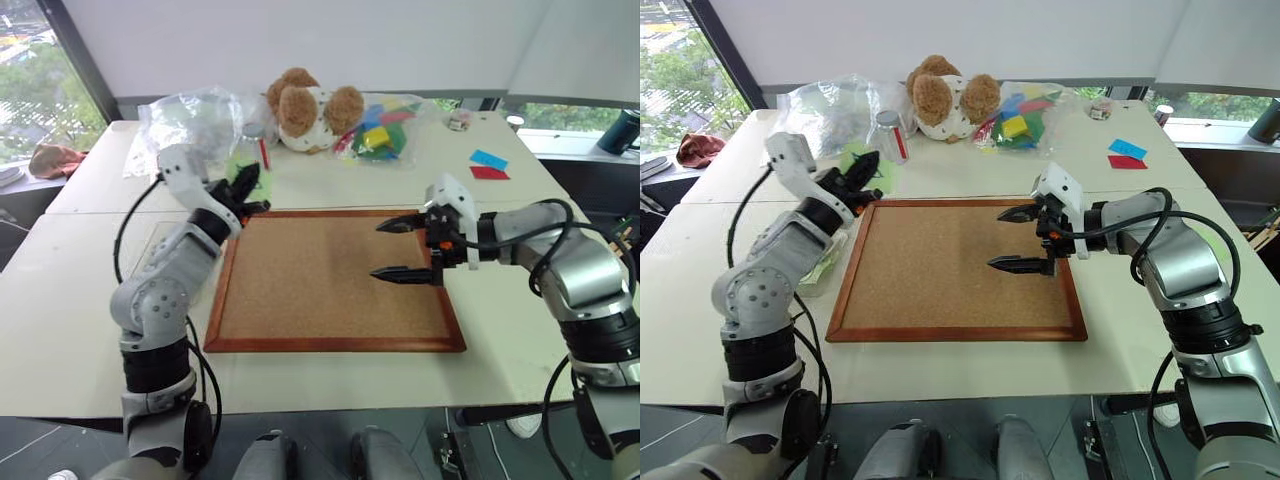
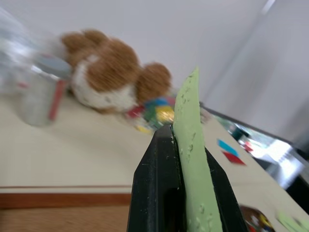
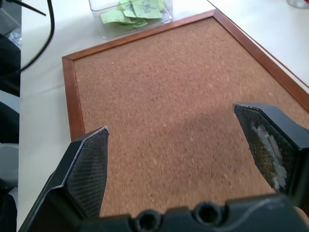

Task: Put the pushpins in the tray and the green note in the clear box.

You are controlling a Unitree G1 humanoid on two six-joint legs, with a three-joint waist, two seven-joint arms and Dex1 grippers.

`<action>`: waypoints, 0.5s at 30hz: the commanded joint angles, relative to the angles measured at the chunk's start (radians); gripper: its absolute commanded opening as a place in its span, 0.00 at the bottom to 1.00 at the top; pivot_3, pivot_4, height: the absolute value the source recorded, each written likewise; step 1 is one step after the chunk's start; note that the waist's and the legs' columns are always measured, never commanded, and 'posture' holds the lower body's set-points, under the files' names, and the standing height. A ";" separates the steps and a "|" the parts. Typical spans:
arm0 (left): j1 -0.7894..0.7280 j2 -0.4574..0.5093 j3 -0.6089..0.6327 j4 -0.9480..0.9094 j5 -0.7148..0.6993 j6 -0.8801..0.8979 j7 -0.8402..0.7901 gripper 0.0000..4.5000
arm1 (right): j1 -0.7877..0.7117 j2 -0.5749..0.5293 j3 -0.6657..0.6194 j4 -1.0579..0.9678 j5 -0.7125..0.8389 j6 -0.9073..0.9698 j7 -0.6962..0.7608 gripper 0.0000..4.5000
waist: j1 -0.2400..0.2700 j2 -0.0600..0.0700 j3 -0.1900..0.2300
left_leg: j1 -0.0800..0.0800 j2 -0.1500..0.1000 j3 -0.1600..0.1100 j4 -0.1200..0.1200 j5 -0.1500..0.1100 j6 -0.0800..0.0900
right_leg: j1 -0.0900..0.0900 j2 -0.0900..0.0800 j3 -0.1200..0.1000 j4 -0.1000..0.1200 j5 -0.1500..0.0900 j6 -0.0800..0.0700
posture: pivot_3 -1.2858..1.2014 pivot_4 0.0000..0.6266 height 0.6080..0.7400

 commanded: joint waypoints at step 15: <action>0.205 0.385 0.072 0.024 0.247 0.047 -0.026 0.00 | -0.037 0.048 0.016 -0.028 0.002 -0.054 -0.018 0.99 | -0.005 -0.001 0.001 | 0.000 0.000 0.000 -0.001 0.000 0.001 | 0.000 -0.001 -0.001 0.000 0.000 0.000 | 0.52 0.24 1.00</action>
